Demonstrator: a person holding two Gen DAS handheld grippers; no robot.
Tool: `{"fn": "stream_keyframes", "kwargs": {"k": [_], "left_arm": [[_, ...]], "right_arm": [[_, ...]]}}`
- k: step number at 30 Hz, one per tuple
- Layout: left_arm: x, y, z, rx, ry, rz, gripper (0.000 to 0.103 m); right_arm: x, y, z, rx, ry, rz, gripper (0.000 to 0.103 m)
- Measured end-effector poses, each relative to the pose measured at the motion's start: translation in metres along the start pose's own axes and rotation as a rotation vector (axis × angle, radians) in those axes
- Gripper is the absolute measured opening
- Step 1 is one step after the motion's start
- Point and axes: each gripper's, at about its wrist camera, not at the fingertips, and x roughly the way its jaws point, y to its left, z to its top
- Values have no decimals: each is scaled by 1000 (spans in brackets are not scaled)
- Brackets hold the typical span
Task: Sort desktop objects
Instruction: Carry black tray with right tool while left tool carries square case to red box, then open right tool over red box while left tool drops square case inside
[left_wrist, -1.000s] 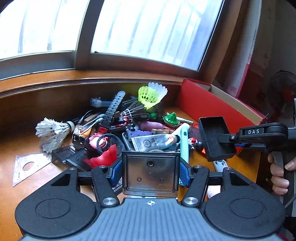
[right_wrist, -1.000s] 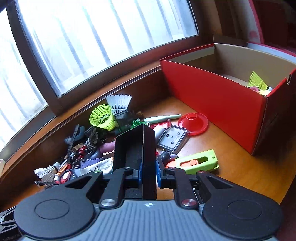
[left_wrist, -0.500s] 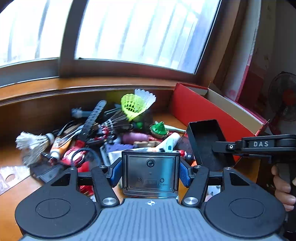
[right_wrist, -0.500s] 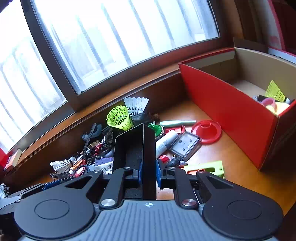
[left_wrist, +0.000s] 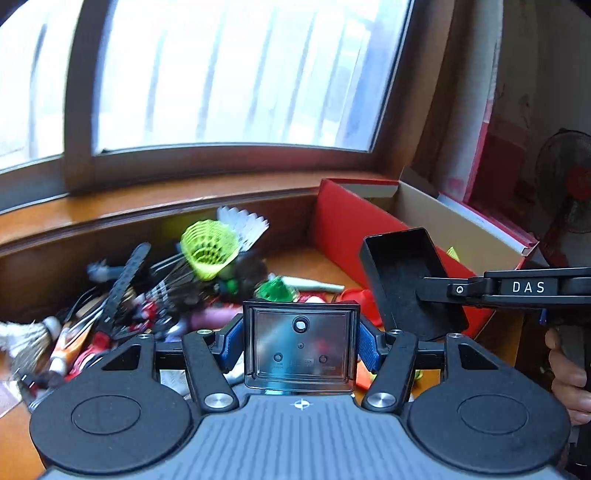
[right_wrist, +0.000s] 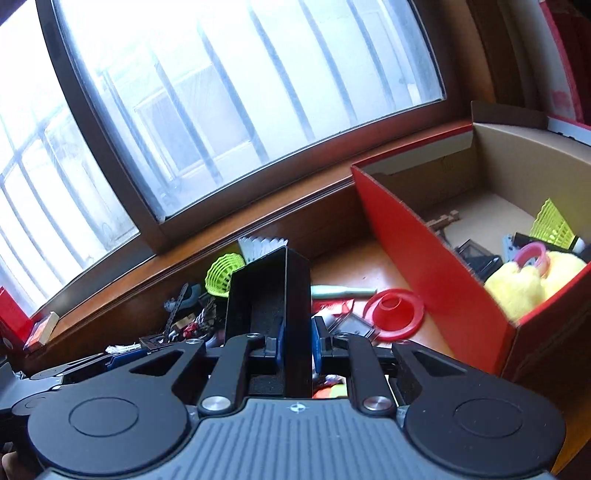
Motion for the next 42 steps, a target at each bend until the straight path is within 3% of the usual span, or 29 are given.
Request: {"fn": "stream_keyframes", "kwargs": {"k": [7, 13, 22, 26, 30, 34, 42], "left_arm": [[27, -38, 32, 57, -38, -57, 61], [60, -84, 58, 116, -68, -118, 61], [117, -144, 83, 196, -48, -199, 60], [142, -160, 91, 220, -13, -199, 61], [149, -166, 88, 221, 11, -182, 71], [137, -161, 83, 227, -14, -147, 80], [90, -120, 68, 161, -47, -46, 87]], "right_arm": [[-20, -37, 27, 9, -73, -21, 16], [-44, -81, 48, 36, -145, -89, 16], [-59, -151, 61, 107, -191, -196, 16], [-53, -172, 68, 101, -198, -243, 16], [-40, -185, 73, 107, -182, -258, 20], [-32, -184, 72, 91, -177, -269, 24], [-26, -147, 67, 28, -186, -239, 34]]}}
